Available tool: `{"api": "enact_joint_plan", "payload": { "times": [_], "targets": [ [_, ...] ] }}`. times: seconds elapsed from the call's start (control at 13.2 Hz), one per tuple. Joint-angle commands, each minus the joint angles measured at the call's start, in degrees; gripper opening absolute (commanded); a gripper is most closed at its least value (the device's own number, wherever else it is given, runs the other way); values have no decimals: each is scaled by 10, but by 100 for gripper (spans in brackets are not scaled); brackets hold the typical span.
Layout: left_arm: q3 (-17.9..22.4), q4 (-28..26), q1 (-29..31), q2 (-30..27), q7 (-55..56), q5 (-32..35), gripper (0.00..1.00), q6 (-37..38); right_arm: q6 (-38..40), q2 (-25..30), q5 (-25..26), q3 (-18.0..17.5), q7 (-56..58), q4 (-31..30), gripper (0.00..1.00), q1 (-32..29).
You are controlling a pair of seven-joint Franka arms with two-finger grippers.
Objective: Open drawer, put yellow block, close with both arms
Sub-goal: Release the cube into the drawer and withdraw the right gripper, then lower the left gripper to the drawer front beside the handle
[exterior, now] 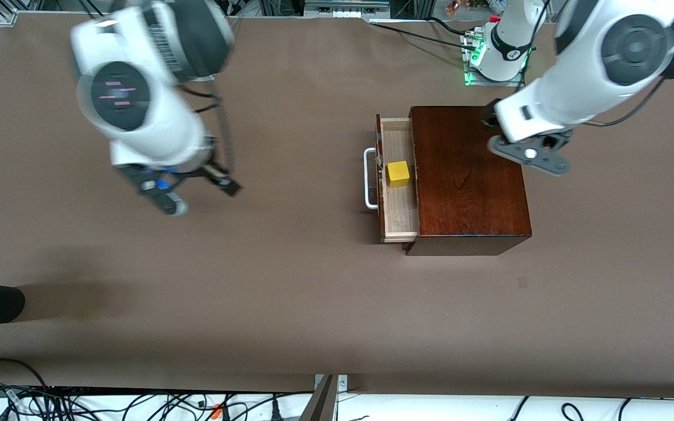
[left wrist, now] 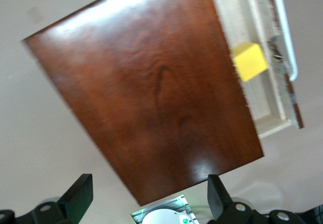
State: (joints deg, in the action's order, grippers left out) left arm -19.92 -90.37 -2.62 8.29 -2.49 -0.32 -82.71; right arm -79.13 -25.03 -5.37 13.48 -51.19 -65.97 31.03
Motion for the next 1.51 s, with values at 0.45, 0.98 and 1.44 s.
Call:
{"api": "enact_joint_plan", "payload": {
  "times": [0.45,0.98,1.44],
  "targets": [
    [-120,100,-25,138,-101,-33,100,-68,-111,184,50,3,484,-254,100,-189],
    [-118,80,-109,222,-259,-9,100,-243,-159,265,73,-56,483,-339,100,-243],
    [-119,63,-159,262,-322,159,100,-295,-136,263,71,-105,470,-313,100,-286]
  ]
}}
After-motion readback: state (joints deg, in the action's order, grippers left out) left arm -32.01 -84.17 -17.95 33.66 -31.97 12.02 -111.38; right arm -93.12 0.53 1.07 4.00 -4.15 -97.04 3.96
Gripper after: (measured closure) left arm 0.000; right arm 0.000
